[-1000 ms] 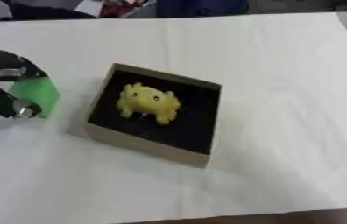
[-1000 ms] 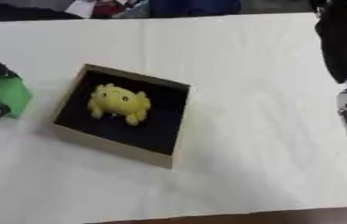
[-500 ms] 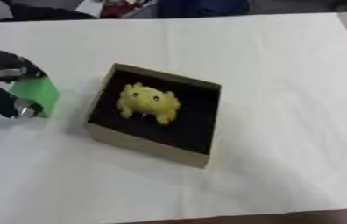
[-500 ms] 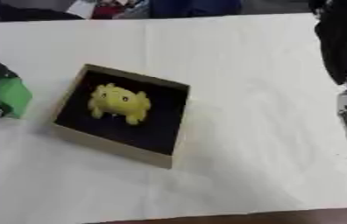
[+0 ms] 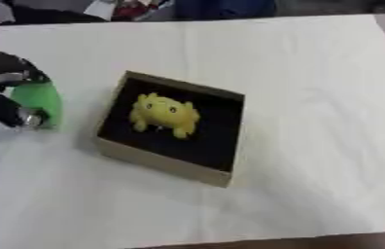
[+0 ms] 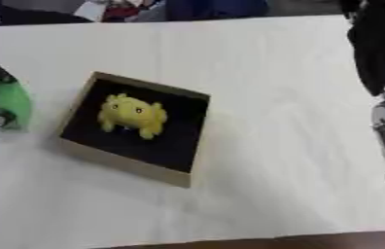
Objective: Pick up objects on the table and place them in the box.
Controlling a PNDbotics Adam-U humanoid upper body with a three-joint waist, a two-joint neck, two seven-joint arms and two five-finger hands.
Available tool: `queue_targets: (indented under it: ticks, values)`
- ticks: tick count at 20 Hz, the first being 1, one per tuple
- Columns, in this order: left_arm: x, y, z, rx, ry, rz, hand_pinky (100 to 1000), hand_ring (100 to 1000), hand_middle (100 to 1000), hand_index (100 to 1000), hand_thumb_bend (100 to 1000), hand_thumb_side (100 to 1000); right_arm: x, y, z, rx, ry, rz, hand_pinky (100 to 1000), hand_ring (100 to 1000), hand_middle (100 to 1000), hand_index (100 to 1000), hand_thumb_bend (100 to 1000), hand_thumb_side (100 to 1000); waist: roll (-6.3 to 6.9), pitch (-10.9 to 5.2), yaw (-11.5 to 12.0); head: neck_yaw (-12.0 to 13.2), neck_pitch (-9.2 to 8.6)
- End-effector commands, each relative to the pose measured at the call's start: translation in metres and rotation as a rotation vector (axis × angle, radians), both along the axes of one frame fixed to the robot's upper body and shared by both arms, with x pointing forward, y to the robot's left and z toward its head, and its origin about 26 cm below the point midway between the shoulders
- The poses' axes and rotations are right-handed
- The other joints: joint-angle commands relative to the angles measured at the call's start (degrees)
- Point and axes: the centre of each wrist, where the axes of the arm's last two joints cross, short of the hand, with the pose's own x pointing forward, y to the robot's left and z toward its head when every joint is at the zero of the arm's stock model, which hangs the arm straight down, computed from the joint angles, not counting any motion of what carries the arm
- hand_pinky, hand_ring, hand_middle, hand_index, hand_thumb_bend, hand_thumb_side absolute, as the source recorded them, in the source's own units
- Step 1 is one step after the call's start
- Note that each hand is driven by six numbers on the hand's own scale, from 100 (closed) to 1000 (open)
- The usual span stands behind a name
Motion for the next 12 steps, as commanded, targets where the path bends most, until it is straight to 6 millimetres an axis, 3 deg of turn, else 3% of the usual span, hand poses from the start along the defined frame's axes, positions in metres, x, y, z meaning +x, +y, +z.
queue_targets:
  ticks: [1,12]
  values:
    - [-0.008,-0.007,0.023,0.022,-0.083,-0.032,496,640,604,771,100,490,-0.004,-0.002,0.007,0.007,-0.022,0.002,989,857,611,934,100,953,0.08,-1.74,0.10,-0.11,0.24]
    - [-0.037,-0.069,0.065,0.032,-0.256,-0.280,480,632,602,768,100,477,-0.004,-0.001,0.004,0.018,-0.010,0.003,991,857,608,933,100,946,0.39,-2.52,0.38,-0.49,0.83]
